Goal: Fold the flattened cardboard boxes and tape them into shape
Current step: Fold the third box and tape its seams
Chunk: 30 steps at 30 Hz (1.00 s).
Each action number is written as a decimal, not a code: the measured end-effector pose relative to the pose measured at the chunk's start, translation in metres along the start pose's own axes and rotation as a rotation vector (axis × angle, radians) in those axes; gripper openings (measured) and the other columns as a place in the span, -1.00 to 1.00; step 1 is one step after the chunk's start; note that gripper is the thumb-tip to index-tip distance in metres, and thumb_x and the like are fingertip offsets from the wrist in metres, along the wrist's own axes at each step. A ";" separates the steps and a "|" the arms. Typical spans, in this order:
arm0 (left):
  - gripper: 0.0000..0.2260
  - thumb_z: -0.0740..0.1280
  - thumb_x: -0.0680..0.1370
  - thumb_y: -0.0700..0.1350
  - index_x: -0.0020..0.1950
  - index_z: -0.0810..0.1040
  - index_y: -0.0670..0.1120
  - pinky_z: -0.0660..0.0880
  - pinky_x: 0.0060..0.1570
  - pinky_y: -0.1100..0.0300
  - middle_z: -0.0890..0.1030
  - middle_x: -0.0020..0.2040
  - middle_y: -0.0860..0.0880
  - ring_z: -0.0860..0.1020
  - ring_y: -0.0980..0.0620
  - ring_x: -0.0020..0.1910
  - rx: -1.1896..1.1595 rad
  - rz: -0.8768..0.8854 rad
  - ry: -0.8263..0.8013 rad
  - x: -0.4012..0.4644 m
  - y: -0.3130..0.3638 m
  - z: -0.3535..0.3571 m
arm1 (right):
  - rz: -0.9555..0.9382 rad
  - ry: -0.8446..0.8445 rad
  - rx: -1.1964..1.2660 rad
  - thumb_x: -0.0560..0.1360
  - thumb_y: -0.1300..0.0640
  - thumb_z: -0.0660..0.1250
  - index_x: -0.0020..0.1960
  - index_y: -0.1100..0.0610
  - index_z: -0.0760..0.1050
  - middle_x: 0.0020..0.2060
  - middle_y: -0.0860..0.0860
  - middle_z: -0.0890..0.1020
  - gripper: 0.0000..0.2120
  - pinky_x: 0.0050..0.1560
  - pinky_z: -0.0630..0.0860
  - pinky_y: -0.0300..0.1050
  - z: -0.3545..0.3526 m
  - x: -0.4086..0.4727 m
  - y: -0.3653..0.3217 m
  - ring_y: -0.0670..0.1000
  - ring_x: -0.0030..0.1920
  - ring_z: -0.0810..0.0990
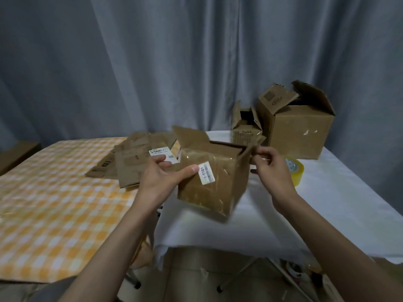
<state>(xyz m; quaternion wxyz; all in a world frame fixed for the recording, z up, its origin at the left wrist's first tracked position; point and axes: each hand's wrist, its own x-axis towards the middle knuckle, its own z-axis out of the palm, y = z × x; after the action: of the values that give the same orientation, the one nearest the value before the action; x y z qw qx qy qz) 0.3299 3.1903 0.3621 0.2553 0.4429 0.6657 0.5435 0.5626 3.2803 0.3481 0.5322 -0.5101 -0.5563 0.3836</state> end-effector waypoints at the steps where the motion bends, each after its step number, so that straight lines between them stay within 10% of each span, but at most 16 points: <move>1: -0.01 0.68 0.09 0.22 0.40 0.36 -0.02 0.54 -0.02 0.22 0.57 0.13 0.12 0.58 0.21 0.01 -0.031 0.003 -0.097 -0.001 -0.001 0.001 | -0.005 -0.007 0.086 0.60 0.13 0.27 0.22 0.04 0.51 0.03 -0.03 0.64 -0.80 0.16 0.59 0.02 0.000 -0.004 -0.005 -0.01 0.09 0.63; 5: -0.02 0.67 0.18 0.14 0.51 0.28 0.14 0.56 0.19 0.10 0.50 0.36 0.12 0.53 0.15 0.27 -0.004 0.207 -0.263 -0.008 0.000 0.011 | -0.052 -0.091 0.214 0.64 0.06 0.22 0.25 -0.01 0.52 0.05 -0.13 0.62 -0.79 -0.09 0.62 -0.20 -0.003 -0.019 -0.017 -0.20 0.04 0.63; 10: -0.02 0.58 0.28 0.20 0.58 0.13 0.19 0.32 0.04 0.50 0.27 0.48 0.22 0.27 0.33 0.29 0.315 0.434 -0.222 -0.014 0.002 0.023 | -0.259 -0.130 -0.110 0.63 -0.03 0.23 0.24 -0.11 0.51 0.08 -0.25 0.57 -0.80 0.12 0.48 -0.20 -0.002 -0.024 -0.013 -0.30 0.09 0.52; 18: -0.08 0.51 0.33 0.29 0.59 0.18 0.11 0.04 0.42 0.29 0.24 0.55 0.17 0.14 0.17 0.50 0.711 0.571 -0.372 -0.022 -0.005 0.040 | -0.488 -0.354 -0.679 0.59 -0.15 0.27 0.41 0.00 0.48 0.39 -0.14 0.50 -0.55 0.29 0.31 -0.11 0.004 -0.028 -0.006 -0.12 0.30 0.29; 24: -0.08 0.59 0.26 0.21 0.54 0.27 0.08 0.32 0.34 0.16 0.35 0.48 0.11 0.37 0.05 0.40 0.721 0.521 -0.288 -0.010 -0.005 0.031 | -0.411 -0.597 -0.618 0.38 -0.26 0.47 0.53 -0.04 0.31 0.51 -0.16 0.32 -0.19 0.44 0.22 -0.22 -0.012 -0.016 -0.012 -0.15 0.46 0.28; 30: -0.33 0.57 0.31 0.16 0.31 0.45 -0.06 0.48 0.03 0.05 0.37 0.21 0.06 0.49 -0.03 0.14 0.761 0.538 -0.107 0.011 -0.005 0.045 | -0.511 -0.481 -0.697 0.49 0.02 0.47 0.47 0.10 0.37 0.42 -0.02 0.43 -0.39 0.33 0.32 -0.19 0.010 -0.001 -0.004 0.00 0.39 0.41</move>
<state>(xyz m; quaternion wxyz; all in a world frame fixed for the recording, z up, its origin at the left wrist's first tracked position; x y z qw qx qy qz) 0.3600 3.2225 0.3461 -0.0412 0.6895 0.6650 0.2840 0.5517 3.2796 0.3506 0.2637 -0.4019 -0.8659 0.1388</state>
